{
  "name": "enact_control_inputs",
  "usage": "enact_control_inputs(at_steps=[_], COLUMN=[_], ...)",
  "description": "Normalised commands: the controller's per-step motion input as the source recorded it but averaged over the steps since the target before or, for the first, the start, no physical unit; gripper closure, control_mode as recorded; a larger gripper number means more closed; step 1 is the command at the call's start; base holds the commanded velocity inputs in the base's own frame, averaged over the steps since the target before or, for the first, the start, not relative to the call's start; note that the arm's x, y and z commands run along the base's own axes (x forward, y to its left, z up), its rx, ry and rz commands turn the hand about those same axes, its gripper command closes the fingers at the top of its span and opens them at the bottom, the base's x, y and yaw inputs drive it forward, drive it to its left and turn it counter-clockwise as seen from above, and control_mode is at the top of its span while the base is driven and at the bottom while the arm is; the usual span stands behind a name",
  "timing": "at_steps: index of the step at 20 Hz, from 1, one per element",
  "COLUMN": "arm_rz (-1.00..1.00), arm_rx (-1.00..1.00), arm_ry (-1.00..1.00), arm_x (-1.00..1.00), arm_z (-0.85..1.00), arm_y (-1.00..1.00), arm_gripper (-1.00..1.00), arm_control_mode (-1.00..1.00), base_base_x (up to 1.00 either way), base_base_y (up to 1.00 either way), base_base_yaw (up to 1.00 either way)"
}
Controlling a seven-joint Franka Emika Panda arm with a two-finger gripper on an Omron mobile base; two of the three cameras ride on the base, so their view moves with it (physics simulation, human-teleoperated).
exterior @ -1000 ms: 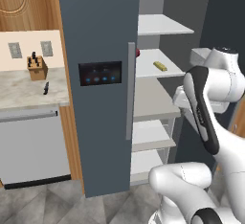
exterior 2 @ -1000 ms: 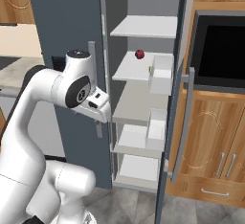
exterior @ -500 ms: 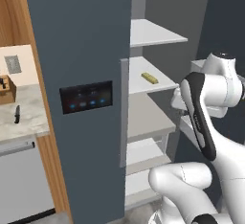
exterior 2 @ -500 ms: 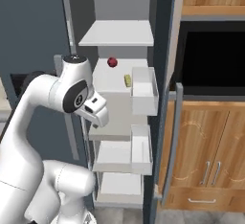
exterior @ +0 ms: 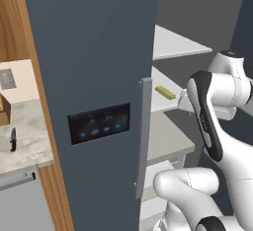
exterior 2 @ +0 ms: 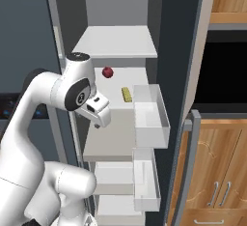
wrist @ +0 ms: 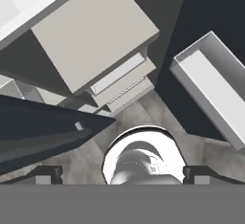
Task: Retrieve the butter from the fridge and place it on a plate on the dining table. Then retrieve the butter knife by the fridge and place it near the plate.
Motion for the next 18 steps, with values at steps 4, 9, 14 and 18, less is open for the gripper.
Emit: enact_control_inputs(at_steps=[4, 9, 14, 18], arm_rz=[0.0, 0.0, 0.0, 0.0], arm_rx=[0.0, 0.0, 0.0, 0.0], arm_ry=[0.0, 0.0, 0.0, -0.03], arm_x=[0.0, 0.0, 0.13, 0.21], arm_z=[0.0, 0.0, -0.02, -0.07], arm_y=[0.0, 0.0, 0.0, -0.04], arm_gripper=[-1.0, -1.0, -1.0, -1.0], arm_control_mode=[1.0, 1.0, -1.0, -1.0], base_base_x=[0.29, 0.16, 0.09, 0.0], base_base_y=[0.0, 0.0, 0.0, 0.0], base_base_yaw=[-0.01, 0.0, 0.0, 0.0])
